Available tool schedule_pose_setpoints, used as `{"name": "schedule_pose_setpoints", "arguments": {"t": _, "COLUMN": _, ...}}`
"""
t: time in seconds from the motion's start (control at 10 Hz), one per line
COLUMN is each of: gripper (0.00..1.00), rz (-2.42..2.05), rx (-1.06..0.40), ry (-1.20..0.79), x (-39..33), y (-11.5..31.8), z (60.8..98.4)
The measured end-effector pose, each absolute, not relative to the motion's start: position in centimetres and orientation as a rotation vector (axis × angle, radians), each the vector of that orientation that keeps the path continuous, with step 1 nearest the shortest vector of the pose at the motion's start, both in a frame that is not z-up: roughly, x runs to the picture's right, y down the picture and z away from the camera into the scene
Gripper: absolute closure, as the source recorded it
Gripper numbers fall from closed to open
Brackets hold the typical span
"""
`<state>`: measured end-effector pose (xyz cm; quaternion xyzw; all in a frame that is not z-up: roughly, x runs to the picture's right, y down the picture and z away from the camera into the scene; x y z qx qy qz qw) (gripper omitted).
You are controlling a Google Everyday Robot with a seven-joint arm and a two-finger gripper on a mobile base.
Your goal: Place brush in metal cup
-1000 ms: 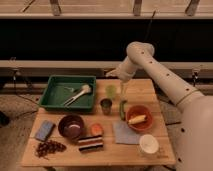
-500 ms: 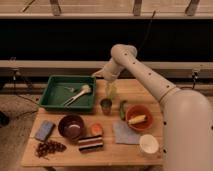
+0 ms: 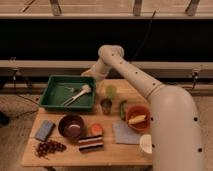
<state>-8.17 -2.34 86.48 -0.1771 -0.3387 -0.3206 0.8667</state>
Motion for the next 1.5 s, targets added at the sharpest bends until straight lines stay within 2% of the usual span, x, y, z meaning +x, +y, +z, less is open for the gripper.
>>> {"name": "schedule_pose_setpoints", "arguments": {"t": 0.7, "gripper": 0.2, "rz": -0.676, "rx": -0.335, "ry": -0.688, "x": -7.9, "y": -3.0, "z": 86.9}}
{"name": "schedule_pose_setpoints", "arguments": {"t": 1.0, "gripper": 0.2, "rz": -0.679, "rx": -0.296, "ry": -0.664, "x": -9.5, "y": -4.8, "z": 89.7}}
{"name": "schedule_pose_setpoints", "arguments": {"t": 1.5, "gripper": 0.2, "rz": -0.678, "rx": -0.284, "ry": -0.689, "x": -12.7, "y": -5.4, "z": 92.8}}
